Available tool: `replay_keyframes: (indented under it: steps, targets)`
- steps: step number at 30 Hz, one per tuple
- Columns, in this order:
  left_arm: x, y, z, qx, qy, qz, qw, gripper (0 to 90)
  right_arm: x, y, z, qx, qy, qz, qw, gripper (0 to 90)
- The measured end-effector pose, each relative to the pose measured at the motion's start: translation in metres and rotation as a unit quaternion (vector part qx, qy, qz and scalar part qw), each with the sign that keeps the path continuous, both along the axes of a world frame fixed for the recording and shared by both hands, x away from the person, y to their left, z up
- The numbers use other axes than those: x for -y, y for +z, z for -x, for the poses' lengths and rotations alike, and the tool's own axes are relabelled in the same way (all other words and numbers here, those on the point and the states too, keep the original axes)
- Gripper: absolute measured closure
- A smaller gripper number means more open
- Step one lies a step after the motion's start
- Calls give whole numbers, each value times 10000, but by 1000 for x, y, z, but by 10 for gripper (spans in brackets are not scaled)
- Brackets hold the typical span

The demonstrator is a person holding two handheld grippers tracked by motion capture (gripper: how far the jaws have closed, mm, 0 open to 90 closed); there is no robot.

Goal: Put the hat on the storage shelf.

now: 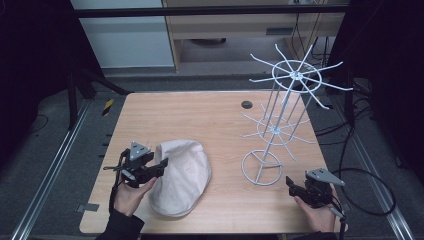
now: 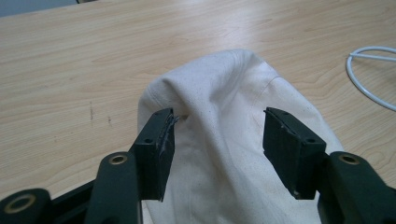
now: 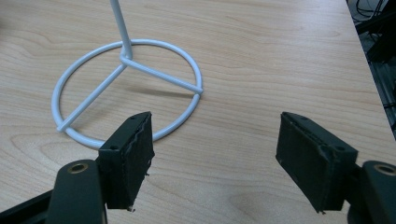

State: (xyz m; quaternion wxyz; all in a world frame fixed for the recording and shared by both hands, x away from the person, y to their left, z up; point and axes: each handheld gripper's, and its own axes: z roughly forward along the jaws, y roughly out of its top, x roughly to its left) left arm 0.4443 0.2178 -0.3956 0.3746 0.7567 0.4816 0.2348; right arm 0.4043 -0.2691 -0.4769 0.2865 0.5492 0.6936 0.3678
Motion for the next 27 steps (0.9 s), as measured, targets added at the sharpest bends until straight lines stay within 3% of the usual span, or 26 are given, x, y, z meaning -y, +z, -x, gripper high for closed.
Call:
replay_keyframes:
  steps: [9, 22, 27]
  targets:
    - [7, -4, -3, -84, 7, -134, 9999, 501, 0, 0, 0, -24, 17, -2, 10000, 279]
    - [15, -20, -12, -418, 63, -359, 9985, 571, 0, -1, 0, -77, 47, -33, 10000, 284]
    - [13, -26, -15, -570, 107, -314, 9978, 595, 0, -1, -1, -91, 53, -36, 9999, 284]
